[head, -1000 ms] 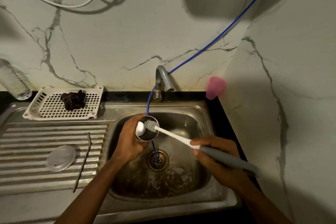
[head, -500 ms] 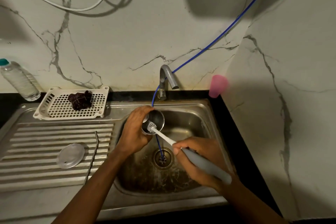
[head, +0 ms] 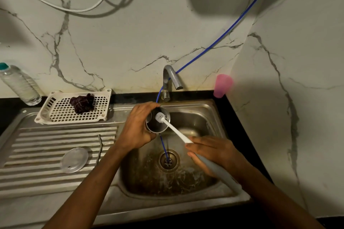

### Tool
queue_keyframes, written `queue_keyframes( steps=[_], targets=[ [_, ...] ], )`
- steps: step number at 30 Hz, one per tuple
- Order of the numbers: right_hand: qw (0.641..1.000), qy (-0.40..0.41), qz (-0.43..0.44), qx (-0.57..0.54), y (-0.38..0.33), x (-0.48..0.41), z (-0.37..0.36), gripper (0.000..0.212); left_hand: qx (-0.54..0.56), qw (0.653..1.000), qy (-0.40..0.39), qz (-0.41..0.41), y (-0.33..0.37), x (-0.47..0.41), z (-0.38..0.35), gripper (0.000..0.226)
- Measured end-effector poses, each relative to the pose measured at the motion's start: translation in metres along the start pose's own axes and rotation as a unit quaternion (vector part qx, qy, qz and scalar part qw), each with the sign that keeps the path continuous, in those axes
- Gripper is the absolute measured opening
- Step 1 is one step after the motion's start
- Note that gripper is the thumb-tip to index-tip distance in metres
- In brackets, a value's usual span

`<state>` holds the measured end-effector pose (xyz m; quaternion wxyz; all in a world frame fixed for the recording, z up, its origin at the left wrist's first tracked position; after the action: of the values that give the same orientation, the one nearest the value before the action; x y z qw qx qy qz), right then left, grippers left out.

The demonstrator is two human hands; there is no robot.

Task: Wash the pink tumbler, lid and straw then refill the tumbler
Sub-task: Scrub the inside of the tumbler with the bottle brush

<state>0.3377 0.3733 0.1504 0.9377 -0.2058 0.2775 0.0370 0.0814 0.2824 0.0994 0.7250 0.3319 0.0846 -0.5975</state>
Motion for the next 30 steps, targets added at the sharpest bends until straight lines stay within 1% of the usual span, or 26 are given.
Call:
queue_keyframes(
  steps=[3,7,9,12,15,18,21,23,26,28,30],
  targets=[
    [0.999,-0.008,0.036,0.011,0.006,0.000,0.011,0.033,0.006,1.000,0.013,-0.006,0.006,-0.010,0.006,0.078],
    [0.999,0.007,0.051,0.016,0.004,-0.004,0.013,0.031,0.015,1.000,0.017,0.001,0.007,-0.014,0.009,0.080],
    [0.999,0.034,0.040,-0.001,0.003,-0.007,0.015,0.030,0.034,0.999,0.022,0.002,0.010,-0.012,0.007,0.079],
    [0.990,0.131,0.010,-0.051,-0.004,-0.019,0.021,0.017,0.055,0.998,0.033,0.010,0.015,-0.009,-0.002,0.079],
    [0.977,0.188,-0.035,-0.096,-0.015,-0.025,0.012,0.010,0.087,0.992,0.078,0.042,0.016,-0.009,-0.007,0.080],
    [0.954,0.230,-0.101,-0.166,-0.022,-0.022,-0.003,0.008,0.118,0.984,0.115,0.074,0.017,-0.010,-0.008,0.080],
    [0.918,0.269,-0.169,-0.239,-0.029,-0.018,-0.010,0.007,0.135,0.977,0.132,0.096,0.014,-0.006,-0.011,0.086],
    [0.904,0.272,-0.191,-0.269,-0.034,-0.017,-0.011,0.008,0.158,0.973,0.133,0.104,0.009,-0.003,-0.012,0.090],
    [0.887,0.283,-0.197,-0.309,-0.035,-0.018,-0.012,0.010,0.195,0.966,0.129,0.111,0.003,-0.001,-0.009,0.091],
    [0.890,0.281,-0.192,-0.303,-0.030,-0.021,-0.011,0.012,0.183,0.969,0.123,0.111,0.004,-0.001,-0.007,0.097],
    [0.924,0.245,-0.162,-0.245,-0.027,-0.025,-0.008,0.012,0.168,0.971,0.120,0.119,0.004,0.000,-0.006,0.097]
  ],
)
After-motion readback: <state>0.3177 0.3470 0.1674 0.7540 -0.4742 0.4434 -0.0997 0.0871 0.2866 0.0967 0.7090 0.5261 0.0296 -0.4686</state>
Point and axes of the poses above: each hand's wrist, its own x-axis away from the middle knuckle, its own z-axis out of the back of the hand, y = z × x, the point moved 3 cm from there along -x, towards the middle knuckle, and after that the axes turned 10 degrees about -x, right-handed, at the moved point
